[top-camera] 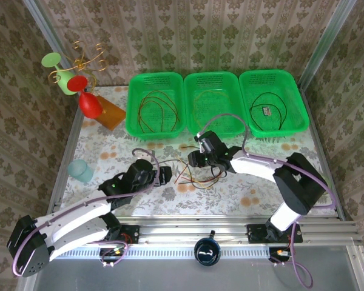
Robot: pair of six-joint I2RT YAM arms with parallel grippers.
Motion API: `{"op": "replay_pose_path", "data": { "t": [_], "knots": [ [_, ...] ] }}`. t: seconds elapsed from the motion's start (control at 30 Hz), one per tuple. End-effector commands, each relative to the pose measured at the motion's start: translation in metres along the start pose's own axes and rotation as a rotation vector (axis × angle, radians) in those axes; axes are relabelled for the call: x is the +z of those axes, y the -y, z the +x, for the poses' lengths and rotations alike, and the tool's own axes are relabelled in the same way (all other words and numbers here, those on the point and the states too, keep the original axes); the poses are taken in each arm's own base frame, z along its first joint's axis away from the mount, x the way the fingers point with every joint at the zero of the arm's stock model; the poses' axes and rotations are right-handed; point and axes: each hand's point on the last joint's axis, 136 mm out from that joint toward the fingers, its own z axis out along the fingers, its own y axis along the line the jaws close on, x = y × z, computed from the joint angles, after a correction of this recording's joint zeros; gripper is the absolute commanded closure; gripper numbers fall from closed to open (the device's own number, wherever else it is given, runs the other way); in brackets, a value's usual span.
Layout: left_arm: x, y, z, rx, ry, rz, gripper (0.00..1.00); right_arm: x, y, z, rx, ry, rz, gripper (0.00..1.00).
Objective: Untangle the cables
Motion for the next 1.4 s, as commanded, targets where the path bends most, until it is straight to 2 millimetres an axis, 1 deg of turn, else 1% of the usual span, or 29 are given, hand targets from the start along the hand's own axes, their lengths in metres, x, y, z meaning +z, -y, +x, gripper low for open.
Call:
{"op": "replay_pose_path", "data": {
  "t": [0.0, 0.1, 0.5, 0.67, 0.77, 0.93, 1.07, 1.27, 1.37],
  "knots": [
    [-0.002, -0.002, 0.001, -0.031, 0.003, 0.000, 0.15, 0.014, 0.004, 0.007, 0.087, -0.018, 0.003, 0.60],
    [-0.003, -0.003, 0.001, -0.033, 0.006, -0.001, 0.16, 0.022, 0.004, 0.016, 0.119, -0.045, -0.001, 0.66],
    [-0.004, -0.004, 0.000, -0.032, 0.005, -0.011, 0.16, 0.042, -0.002, 0.028, 0.147, -0.102, -0.052, 0.73],
    [-0.003, -0.006, 0.000, -0.033, 0.004, -0.020, 0.16, 0.043, -0.006, 0.030, 0.145, -0.112, -0.065, 0.72],
    [-0.003, -0.003, -0.004, -0.033, 0.003, -0.020, 0.16, 0.045, -0.006, 0.031, 0.148, -0.123, -0.067, 0.72],
    [-0.002, 0.004, -0.009, -0.004, -0.012, -0.021, 0.16, 0.049, -0.008, 0.036, 0.148, -0.141, -0.061, 0.76],
    [-0.001, 0.005, -0.009, -0.008, -0.010, -0.013, 0.16, 0.046, -0.015, 0.036, 0.139, -0.138, -0.080, 0.77],
    [-0.002, 0.007, -0.009, -0.013, -0.011, -0.003, 0.16, 0.041, -0.018, 0.039, 0.149, -0.149, -0.097, 0.75],
    [-0.003, 0.007, -0.009, -0.012, -0.011, -0.004, 0.16, 0.041, -0.016, 0.042, 0.149, -0.158, -0.087, 0.74]
  ]
}}
